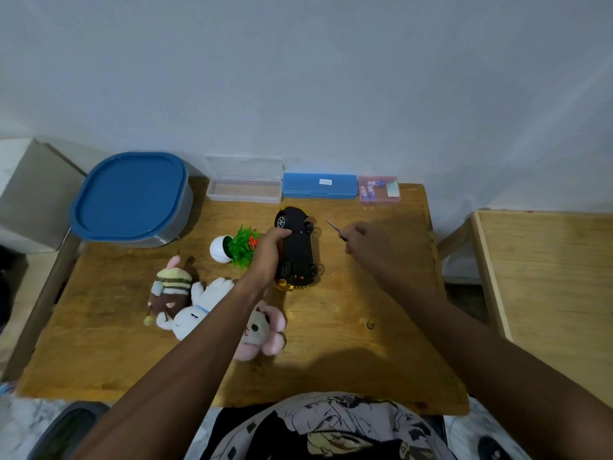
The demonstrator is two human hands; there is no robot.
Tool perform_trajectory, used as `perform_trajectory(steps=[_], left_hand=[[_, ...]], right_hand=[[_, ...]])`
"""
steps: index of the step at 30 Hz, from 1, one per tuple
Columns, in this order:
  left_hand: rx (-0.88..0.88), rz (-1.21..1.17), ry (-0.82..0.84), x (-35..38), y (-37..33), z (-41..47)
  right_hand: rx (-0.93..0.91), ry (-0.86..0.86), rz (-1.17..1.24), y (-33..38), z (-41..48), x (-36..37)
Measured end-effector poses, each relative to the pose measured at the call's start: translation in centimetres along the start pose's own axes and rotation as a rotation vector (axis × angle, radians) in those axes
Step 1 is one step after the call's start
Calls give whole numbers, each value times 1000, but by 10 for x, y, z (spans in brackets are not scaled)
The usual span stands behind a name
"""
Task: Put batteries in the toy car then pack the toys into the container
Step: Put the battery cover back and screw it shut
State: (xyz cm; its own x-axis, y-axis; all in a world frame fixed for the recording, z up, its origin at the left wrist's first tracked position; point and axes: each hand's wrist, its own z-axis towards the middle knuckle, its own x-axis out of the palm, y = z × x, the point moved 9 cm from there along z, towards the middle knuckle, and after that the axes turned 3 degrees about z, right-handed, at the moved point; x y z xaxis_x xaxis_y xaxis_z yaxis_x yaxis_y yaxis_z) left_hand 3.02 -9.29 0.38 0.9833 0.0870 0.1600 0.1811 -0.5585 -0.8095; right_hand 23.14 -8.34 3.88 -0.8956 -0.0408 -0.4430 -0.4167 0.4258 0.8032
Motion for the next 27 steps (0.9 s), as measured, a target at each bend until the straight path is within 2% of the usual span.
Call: perform_trajectory(steps=[2,4,8,13,23,27], left_hand=[[-85,-119,54,5,6,-1],[-132,-166,85,8,11,-2],[-163,-97,114,6,20,-4],[-160,-15,132,7,24,-5],[-155,44,150,19,22,-9],[-129,109,137,16,20,-6]], right_hand=[[-120,-79,-86,-11,-2,2],[-134,-87,-175,-32,-4,11],[-107,-114,-281,-61,-2,25],[-170,-144,-389,-62,-6,29],[-154,-141,-350,-65,-3,23],[-270,-228,-270,-40,-6,13]])
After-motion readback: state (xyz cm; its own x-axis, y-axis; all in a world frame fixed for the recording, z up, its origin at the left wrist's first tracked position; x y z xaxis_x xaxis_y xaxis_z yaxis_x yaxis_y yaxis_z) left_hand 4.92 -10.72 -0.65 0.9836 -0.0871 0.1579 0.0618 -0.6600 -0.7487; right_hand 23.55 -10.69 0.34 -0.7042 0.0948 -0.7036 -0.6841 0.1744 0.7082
